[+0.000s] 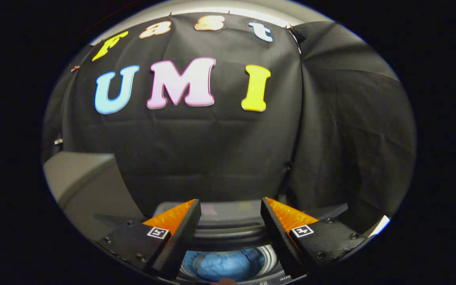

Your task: Put the clothes into the washing machine and then close the washing machine lid.

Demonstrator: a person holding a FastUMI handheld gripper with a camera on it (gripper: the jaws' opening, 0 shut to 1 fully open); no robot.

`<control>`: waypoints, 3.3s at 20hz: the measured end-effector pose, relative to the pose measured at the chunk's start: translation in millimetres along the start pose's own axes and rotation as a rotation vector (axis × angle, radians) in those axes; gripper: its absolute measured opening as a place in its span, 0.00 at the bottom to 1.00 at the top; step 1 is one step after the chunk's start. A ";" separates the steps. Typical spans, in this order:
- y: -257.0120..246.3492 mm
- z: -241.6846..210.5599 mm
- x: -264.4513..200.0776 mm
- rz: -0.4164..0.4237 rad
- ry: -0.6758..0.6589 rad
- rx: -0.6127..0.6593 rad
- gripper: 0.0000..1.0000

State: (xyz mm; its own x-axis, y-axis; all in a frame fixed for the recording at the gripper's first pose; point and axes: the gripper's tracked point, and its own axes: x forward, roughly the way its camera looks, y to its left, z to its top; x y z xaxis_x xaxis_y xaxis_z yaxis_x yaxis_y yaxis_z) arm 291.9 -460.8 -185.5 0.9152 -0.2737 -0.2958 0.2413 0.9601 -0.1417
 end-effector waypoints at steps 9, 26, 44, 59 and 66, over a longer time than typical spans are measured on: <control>16.6 -64.7 -24.7 0.038 -0.061 0.068 0.98; 60.6 99.3 -114.9 0.057 -0.361 0.251 0.98; 333.8 88.6 -305.3 0.342 -0.314 0.185 0.98; 373.7 74.5 -343.9 0.329 -0.263 0.106 0.98; 366.2 73.2 -341.1 0.317 -0.259 0.109 0.98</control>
State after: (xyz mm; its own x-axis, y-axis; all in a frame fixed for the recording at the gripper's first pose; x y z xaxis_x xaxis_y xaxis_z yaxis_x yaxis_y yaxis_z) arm 91.7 -11.6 -67.3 0.9971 0.0469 -0.0592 -0.0456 0.9987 0.0225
